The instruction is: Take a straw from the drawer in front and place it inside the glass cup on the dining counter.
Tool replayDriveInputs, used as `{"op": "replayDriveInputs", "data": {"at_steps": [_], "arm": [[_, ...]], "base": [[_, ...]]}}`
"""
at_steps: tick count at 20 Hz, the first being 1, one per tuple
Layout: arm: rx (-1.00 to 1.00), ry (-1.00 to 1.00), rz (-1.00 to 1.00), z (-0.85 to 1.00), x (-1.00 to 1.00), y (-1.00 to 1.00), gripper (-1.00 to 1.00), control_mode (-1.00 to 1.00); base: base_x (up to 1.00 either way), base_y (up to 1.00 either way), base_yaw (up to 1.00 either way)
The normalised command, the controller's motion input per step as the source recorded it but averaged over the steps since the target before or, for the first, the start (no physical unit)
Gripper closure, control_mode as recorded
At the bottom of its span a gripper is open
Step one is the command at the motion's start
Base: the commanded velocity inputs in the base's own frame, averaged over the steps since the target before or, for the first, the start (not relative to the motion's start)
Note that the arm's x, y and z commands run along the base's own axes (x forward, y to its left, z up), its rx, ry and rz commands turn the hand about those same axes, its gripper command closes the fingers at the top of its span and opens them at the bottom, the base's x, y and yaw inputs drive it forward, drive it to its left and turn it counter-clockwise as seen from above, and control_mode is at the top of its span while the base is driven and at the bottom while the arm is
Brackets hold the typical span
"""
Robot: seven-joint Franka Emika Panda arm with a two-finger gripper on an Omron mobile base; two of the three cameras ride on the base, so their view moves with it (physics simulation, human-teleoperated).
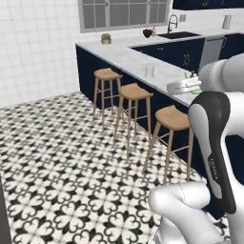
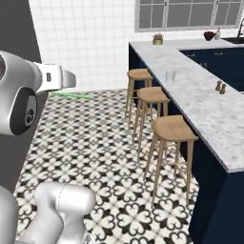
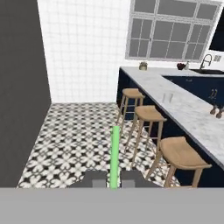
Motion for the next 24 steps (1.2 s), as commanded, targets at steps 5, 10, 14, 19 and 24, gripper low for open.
{"op": "replayDriveInputs", "data": {"at_steps": [5,10,14,19,24], "arm": [[0.00,0.00,0.00,0.00,0.00,0.00,1.00,1.00],[0.00,0.00,0.00,0.00,0.00,0.00,1.00,1.00],[0.00,0.00,0.00,0.00,0.00,0.00,1.00,1.00],[0.00,0.00,0.00,0.00,0.00,0.00,1.00,1.00],[0.00,0.00,0.00,0.00,0.00,0.00,1.00,1.00]], "base": [[0.61,1.00,-0.46],[0.61,1.00,-0.47],[0.56,1.00,-0.46],[0.57,1.00,-0.48],[0.61,1.00,-0.51]]}}
